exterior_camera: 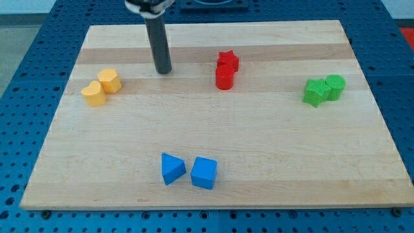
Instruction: Push the red star towards the top center
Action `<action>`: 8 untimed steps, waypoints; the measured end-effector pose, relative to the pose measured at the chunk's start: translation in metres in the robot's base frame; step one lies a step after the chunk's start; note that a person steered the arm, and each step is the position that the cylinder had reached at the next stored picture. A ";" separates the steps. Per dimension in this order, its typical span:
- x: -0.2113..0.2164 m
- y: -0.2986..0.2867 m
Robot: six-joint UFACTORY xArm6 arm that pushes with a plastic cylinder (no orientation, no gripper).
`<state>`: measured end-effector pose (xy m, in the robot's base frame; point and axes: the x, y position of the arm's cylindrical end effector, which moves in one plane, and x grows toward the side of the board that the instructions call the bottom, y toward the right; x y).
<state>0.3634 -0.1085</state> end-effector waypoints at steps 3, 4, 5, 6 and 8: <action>0.085 0.100; 0.055 0.123; 0.025 0.134; 0.011 0.131; -0.018 0.129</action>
<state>0.3457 0.0208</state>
